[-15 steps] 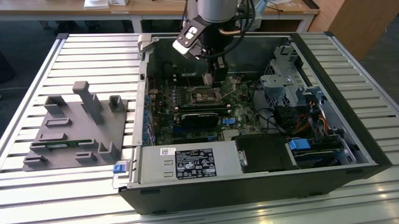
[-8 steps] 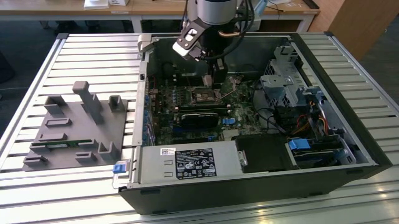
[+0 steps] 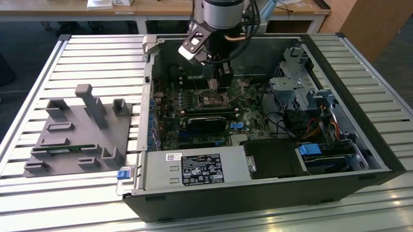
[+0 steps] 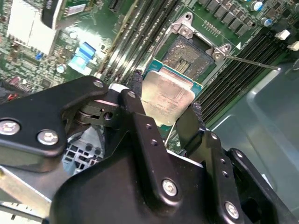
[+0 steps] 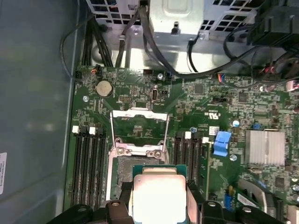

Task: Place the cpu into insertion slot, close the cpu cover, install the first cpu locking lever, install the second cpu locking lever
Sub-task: 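Place the cpu into insertion slot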

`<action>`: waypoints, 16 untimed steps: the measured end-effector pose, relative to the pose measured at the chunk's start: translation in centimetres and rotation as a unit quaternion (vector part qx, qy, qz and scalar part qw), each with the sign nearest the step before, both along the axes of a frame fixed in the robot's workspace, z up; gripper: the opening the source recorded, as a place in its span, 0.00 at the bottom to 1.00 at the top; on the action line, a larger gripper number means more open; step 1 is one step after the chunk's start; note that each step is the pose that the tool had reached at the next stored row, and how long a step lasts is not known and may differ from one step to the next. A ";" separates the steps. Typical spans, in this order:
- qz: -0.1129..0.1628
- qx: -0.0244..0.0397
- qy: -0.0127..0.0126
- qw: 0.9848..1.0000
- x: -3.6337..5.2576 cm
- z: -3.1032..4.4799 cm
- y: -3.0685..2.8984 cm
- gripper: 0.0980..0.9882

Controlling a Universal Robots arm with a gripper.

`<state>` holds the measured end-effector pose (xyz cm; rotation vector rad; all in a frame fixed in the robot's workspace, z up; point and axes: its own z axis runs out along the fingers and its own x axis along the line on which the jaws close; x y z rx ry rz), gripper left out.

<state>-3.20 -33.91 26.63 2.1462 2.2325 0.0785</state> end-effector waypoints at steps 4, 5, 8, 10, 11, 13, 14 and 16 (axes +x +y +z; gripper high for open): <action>-0.001 0.000 0.001 1.000 -0.01 -0.72 0.32 0.49; -0.004 0.000 0.001 1.000 -0.02 -0.91 0.42 0.49; -0.010 -0.001 0.002 1.000 -0.11 -1.45 0.71 0.49; -0.011 -0.001 0.002 1.000 -0.26 -1.81 0.80 0.49; -0.010 -0.001 0.002 1.000 -0.33 -1.99 0.82 0.49; -0.008 -0.001 0.002 1.000 -0.40 -2.35 0.83 0.49; -0.006 -0.001 0.002 1.000 -0.41 -2.53 0.84 0.49; -0.002 -0.001 0.002 1.000 -0.41 -2.89 0.86 0.49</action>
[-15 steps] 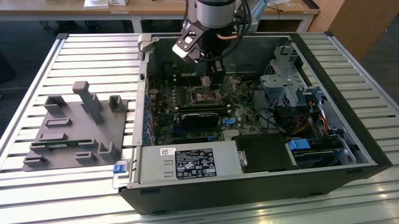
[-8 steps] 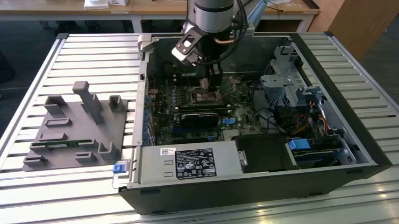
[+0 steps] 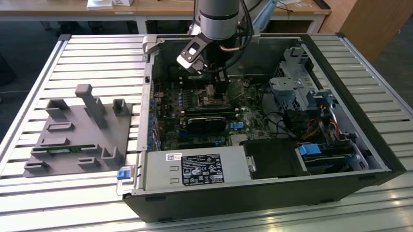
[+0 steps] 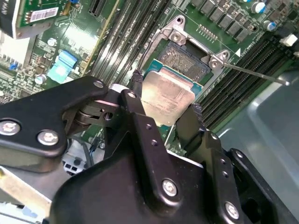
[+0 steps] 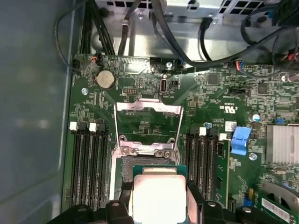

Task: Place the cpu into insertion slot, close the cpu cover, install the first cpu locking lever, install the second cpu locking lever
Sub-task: 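Place the cpu into insertion slot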

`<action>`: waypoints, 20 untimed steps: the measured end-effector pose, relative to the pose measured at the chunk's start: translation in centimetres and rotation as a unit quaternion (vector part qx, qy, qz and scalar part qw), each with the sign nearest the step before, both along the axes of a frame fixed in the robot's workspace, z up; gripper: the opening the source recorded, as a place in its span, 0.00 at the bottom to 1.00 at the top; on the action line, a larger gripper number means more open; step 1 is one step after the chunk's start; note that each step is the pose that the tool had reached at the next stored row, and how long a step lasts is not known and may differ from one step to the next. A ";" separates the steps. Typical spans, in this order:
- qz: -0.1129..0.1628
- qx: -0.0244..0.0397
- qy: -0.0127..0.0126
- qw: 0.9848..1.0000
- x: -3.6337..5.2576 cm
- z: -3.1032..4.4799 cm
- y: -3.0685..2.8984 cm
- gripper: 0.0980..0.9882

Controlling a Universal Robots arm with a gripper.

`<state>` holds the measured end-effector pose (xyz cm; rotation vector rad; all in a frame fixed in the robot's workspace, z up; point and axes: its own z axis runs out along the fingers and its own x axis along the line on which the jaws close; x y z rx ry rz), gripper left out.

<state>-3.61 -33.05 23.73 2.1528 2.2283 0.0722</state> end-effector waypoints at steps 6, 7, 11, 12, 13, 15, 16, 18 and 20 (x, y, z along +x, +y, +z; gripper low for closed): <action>0.000 0.000 0.001 1.000 -0.05 -0.58 0.30 0.49; 0.000 0.000 0.001 1.000 -0.09 -0.70 0.33 0.49; -0.001 0.000 0.001 1.000 -0.18 -1.26 0.43 0.49; -0.001 0.000 0.001 1.000 -0.20 -1.39 0.47 0.49; -0.001 0.000 0.001 1.000 -0.21 -1.50 0.49 0.49; -0.001 0.000 0.001 1.000 -0.22 -1.71 0.52 0.49; -0.001 0.000 0.001 1.000 -0.24 -1.80 0.53 0.49; -0.001 0.000 0.001 1.000 -0.31 -1.98 0.54 0.49; -0.002 0.000 0.001 1.000 -0.36 -2.19 0.56 0.49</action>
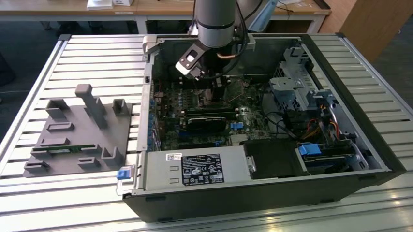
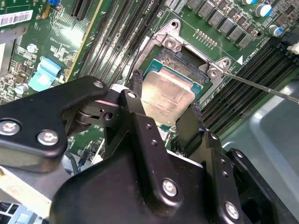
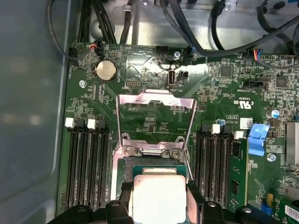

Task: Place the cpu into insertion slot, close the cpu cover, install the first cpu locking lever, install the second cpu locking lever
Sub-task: 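Place the cpu into insertion slot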

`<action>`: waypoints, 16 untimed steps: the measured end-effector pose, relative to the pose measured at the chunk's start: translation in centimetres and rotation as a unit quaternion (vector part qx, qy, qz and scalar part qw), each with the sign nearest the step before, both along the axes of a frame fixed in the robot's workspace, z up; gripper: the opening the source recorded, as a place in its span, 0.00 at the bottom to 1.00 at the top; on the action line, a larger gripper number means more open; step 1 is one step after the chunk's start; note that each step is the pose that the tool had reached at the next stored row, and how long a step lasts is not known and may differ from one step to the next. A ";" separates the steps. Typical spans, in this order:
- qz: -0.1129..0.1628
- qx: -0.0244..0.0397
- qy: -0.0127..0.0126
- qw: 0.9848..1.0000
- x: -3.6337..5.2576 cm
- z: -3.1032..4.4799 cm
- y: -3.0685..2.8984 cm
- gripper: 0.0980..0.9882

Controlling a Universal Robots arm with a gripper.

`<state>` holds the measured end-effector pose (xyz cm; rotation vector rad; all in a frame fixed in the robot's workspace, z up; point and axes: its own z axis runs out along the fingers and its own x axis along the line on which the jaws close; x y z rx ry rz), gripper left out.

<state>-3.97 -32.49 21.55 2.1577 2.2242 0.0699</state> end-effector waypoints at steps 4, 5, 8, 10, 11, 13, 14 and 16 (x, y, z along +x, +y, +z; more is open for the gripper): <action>-0.005 0.000 0.001 1.000 -0.02 -0.32 0.05 0.49; -0.006 0.000 0.001 1.000 -0.02 -0.39 0.07 0.49; -0.007 0.000 0.001 1.000 -0.03 -0.61 0.13 0.49; -0.007 0.000 0.001 1.000 -0.03 -0.75 0.21 0.49; -0.008 0.000 0.001 1.000 -0.03 -0.82 0.26 0.49; -0.009 0.000 0.002 1.000 -0.03 -0.95 0.36 0.49; -0.010 0.000 0.002 1.000 -0.03 -1.03 0.42 0.49; -0.012 0.000 0.003 1.000 -0.03 -1.16 0.54 0.49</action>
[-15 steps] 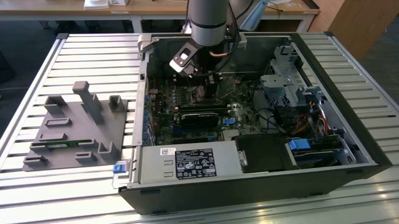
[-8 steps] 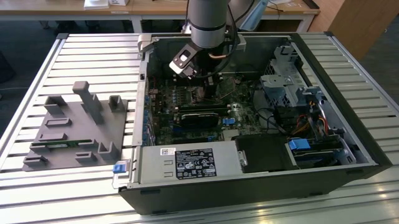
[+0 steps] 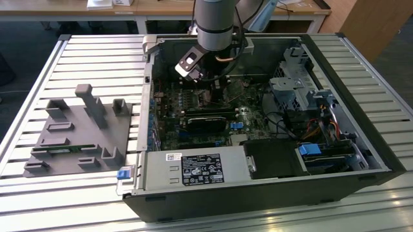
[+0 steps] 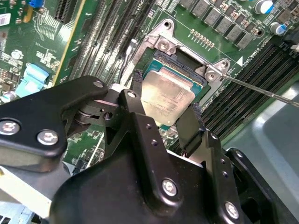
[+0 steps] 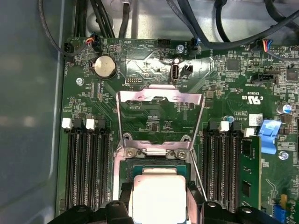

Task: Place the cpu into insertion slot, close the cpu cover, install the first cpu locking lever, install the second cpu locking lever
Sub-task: 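Place the cpu into insertion slot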

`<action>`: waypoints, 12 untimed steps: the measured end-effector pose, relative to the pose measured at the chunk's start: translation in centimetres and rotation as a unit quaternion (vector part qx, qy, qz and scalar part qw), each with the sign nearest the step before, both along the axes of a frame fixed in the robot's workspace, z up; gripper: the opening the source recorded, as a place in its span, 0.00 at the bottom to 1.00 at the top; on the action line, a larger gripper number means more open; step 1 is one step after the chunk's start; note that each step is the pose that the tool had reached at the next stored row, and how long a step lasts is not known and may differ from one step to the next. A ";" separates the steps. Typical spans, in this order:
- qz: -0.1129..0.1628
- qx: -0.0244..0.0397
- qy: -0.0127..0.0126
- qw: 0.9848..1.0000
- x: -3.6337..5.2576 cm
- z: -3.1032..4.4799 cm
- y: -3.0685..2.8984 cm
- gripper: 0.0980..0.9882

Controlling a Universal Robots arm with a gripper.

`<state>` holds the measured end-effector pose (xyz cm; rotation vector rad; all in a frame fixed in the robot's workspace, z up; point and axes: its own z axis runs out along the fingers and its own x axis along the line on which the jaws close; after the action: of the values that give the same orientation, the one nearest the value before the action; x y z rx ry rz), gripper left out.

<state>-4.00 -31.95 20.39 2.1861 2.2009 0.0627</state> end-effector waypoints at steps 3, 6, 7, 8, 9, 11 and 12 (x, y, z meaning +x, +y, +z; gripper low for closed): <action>-0.002 0.000 0.001 1.000 0.00 -0.22 0.17 0.49; -0.003 0.000 0.002 1.000 0.00 -0.47 0.20 0.49; -0.003 0.000 0.002 1.000 0.00 -0.53 0.20 0.49; -0.003 0.000 0.002 1.000 0.00 -0.58 0.20 0.49; -0.003 0.000 0.003 1.000 0.00 -0.62 0.20 0.49; -0.003 0.000 0.003 1.000 0.03 -0.68 0.19 0.49; -0.003 0.000 0.003 1.000 0.04 -0.70 0.20 0.49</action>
<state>-3.96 -31.75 19.69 2.1960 2.1972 0.0557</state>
